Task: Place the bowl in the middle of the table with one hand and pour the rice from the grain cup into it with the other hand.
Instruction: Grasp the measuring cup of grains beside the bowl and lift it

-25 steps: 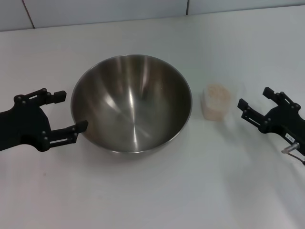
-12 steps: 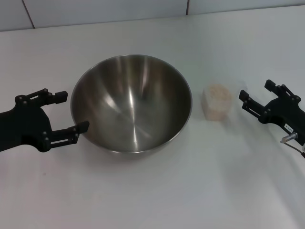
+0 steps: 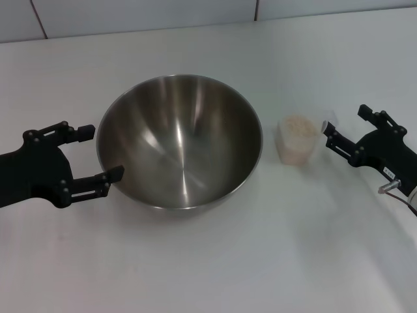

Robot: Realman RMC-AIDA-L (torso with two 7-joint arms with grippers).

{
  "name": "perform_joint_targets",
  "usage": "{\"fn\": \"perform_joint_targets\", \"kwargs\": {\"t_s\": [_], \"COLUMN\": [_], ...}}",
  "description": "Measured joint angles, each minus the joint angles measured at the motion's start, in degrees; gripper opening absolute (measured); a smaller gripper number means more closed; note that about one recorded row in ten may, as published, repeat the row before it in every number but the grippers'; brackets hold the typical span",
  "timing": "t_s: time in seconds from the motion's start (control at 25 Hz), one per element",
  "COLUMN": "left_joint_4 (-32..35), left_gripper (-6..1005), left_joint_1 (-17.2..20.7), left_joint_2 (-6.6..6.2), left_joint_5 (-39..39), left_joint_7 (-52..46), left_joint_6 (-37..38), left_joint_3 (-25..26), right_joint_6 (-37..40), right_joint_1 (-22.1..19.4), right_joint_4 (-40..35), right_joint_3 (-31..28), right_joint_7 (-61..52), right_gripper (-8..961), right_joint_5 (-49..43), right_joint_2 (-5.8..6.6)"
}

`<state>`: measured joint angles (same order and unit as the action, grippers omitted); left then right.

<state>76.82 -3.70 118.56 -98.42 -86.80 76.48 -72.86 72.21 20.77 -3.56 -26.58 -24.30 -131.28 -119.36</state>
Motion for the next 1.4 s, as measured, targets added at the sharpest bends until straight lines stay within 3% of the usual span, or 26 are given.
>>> {"fn": "perform_joint_targets", "kwargs": {"t_s": [0.96, 1.24, 1.32, 1.4], "left_joint_4": [-1.2, -1.2, -1.2, -1.2], "left_gripper": [834, 834, 834, 834], "left_joint_1": [-0.3, -0.3, -0.4, -0.4], "left_joint_2": [-0.11, -0.1, -0.14, -0.16], "left_joint_5": [-0.2, -0.3, -0.4, -0.4], "left_joint_7": [0.5, 0.5, 0.5, 0.5], "left_joint_6": [1.0, 1.2, 1.3, 1.3], "left_joint_3": [-0.1, -0.1, -0.1, -0.1], "right_joint_6": [-3.7, -3.7, -3.7, -3.9], "right_joint_1": [2.7, 3.2, 3.3, 3.2], "right_joint_4": [2.2, 2.2, 2.7, 3.4], "right_joint_3": [-1.4, -1.4, -1.4, -1.4], "right_joint_7": [5.3, 5.8, 6.8, 8.1], "right_gripper": [817, 643, 425, 344], "right_joint_5": [0.7, 0.7, 0.7, 0.8], "right_joint_2": [-0.04, -0.02, -0.03, -0.04]}}
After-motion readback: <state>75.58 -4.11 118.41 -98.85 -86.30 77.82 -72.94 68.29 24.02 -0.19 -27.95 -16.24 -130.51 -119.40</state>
